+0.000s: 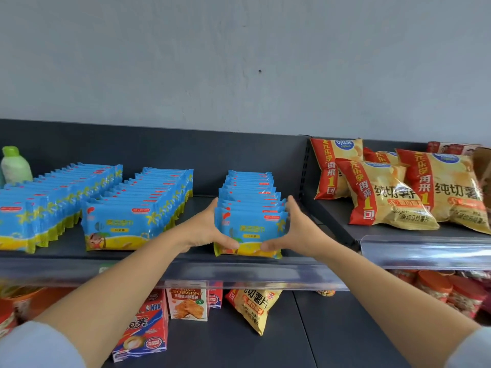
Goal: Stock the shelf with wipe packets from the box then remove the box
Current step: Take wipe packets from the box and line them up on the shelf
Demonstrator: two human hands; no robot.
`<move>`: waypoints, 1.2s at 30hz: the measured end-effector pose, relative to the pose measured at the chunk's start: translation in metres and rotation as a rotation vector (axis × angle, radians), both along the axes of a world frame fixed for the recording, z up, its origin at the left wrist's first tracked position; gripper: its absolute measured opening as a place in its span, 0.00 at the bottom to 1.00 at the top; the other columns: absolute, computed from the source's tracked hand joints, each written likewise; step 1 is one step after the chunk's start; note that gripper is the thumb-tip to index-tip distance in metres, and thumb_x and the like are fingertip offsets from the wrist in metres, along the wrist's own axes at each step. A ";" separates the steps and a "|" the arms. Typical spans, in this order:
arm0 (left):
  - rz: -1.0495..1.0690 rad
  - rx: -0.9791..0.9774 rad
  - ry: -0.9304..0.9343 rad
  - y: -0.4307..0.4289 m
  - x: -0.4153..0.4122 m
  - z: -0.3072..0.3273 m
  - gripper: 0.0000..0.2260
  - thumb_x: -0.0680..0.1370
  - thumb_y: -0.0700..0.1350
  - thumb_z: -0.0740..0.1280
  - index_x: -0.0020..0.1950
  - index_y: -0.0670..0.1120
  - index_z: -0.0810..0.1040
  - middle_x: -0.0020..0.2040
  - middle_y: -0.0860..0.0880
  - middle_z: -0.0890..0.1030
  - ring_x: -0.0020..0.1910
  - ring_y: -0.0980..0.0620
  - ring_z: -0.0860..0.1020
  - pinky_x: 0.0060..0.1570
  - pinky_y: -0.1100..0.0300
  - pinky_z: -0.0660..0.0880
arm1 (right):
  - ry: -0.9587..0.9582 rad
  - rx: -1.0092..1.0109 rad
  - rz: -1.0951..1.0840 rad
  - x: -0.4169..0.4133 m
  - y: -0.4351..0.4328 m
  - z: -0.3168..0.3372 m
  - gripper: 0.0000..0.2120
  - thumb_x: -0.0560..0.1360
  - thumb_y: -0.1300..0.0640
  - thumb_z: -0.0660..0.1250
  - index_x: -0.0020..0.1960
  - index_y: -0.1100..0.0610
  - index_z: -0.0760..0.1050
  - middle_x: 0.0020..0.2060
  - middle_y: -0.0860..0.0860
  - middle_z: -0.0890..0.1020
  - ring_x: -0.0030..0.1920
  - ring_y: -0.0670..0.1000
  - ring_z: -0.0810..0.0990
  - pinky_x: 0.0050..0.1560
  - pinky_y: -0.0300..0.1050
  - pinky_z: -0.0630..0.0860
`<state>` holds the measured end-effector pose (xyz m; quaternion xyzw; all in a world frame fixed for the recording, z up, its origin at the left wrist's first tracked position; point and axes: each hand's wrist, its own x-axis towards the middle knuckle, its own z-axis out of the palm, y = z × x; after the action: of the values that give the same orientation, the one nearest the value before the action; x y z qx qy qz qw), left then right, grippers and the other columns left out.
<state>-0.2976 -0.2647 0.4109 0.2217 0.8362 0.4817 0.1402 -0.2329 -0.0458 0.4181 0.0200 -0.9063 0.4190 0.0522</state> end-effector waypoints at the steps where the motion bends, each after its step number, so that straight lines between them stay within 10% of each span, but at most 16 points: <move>1: -0.039 0.010 -0.003 0.001 -0.002 -0.003 0.46 0.64 0.33 0.78 0.74 0.54 0.58 0.65 0.58 0.74 0.67 0.53 0.71 0.64 0.60 0.70 | 0.008 0.010 0.020 -0.001 0.000 -0.001 0.58 0.61 0.58 0.81 0.77 0.57 0.45 0.58 0.37 0.73 0.59 0.43 0.73 0.54 0.33 0.72; 6: 0.007 0.070 -0.047 -0.002 -0.006 0.009 0.35 0.70 0.46 0.76 0.72 0.54 0.62 0.64 0.59 0.74 0.63 0.57 0.72 0.70 0.56 0.64 | 0.071 -0.018 0.087 -0.002 0.002 -0.007 0.49 0.63 0.58 0.80 0.73 0.45 0.53 0.48 0.30 0.70 0.53 0.40 0.75 0.51 0.31 0.72; 11: 0.226 0.279 -0.144 0.003 -0.019 0.023 0.57 0.55 0.81 0.57 0.78 0.52 0.56 0.78 0.51 0.57 0.76 0.51 0.56 0.74 0.46 0.55 | -0.019 -0.384 0.019 -0.021 0.004 0.007 0.26 0.73 0.32 0.60 0.64 0.46 0.70 0.54 0.36 0.78 0.53 0.38 0.78 0.60 0.38 0.71; 17: 0.135 0.384 -0.308 0.023 -0.022 0.034 0.37 0.74 0.72 0.42 0.51 0.48 0.81 0.49 0.48 0.85 0.49 0.51 0.82 0.52 0.54 0.74 | -0.122 -0.807 -0.009 -0.043 -0.008 0.021 0.32 0.77 0.31 0.43 0.44 0.52 0.77 0.37 0.49 0.86 0.43 0.51 0.84 0.50 0.48 0.78; 22: 0.217 0.451 -0.351 0.020 -0.045 0.029 0.46 0.70 0.76 0.45 0.74 0.43 0.64 0.71 0.44 0.71 0.66 0.47 0.73 0.69 0.50 0.66 | -0.052 -0.765 -0.131 -0.055 -0.006 0.018 0.32 0.77 0.31 0.42 0.36 0.52 0.74 0.31 0.46 0.82 0.43 0.50 0.81 0.67 0.55 0.69; 24: 0.247 0.484 -0.361 0.022 -0.052 0.028 0.46 0.71 0.75 0.45 0.78 0.44 0.53 0.71 0.45 0.69 0.65 0.47 0.73 0.65 0.51 0.69 | -0.079 -0.771 -0.154 -0.060 -0.006 0.022 0.31 0.77 0.31 0.42 0.39 0.52 0.73 0.38 0.48 0.81 0.46 0.52 0.80 0.68 0.56 0.68; 29: 0.035 0.580 -0.519 0.035 -0.055 0.037 0.43 0.70 0.76 0.44 0.61 0.43 0.76 0.55 0.42 0.83 0.54 0.43 0.82 0.56 0.48 0.75 | -0.167 -0.789 -0.138 -0.069 -0.003 0.023 0.38 0.74 0.28 0.42 0.42 0.57 0.78 0.42 0.54 0.85 0.48 0.56 0.84 0.59 0.54 0.77; 34: 0.165 0.576 -0.484 0.032 -0.078 0.033 0.53 0.66 0.79 0.49 0.78 0.43 0.53 0.68 0.43 0.73 0.59 0.43 0.78 0.54 0.47 0.77 | -0.133 -0.660 -0.266 -0.087 0.005 0.020 0.47 0.72 0.25 0.40 0.71 0.59 0.68 0.69 0.56 0.72 0.69 0.57 0.70 0.73 0.59 0.60; 36: 0.226 0.566 -0.452 0.035 -0.083 0.035 0.49 0.70 0.77 0.46 0.78 0.42 0.50 0.59 0.49 0.76 0.53 0.48 0.79 0.45 0.49 0.77 | -0.128 -0.682 -0.279 -0.095 0.006 0.023 0.47 0.72 0.25 0.40 0.76 0.58 0.59 0.73 0.55 0.66 0.72 0.57 0.67 0.73 0.58 0.60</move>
<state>-0.3803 -0.2297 0.4456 0.0461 0.6374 0.7426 0.2004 -0.3277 -0.0394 0.4410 -0.1486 -0.7100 0.6861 0.0558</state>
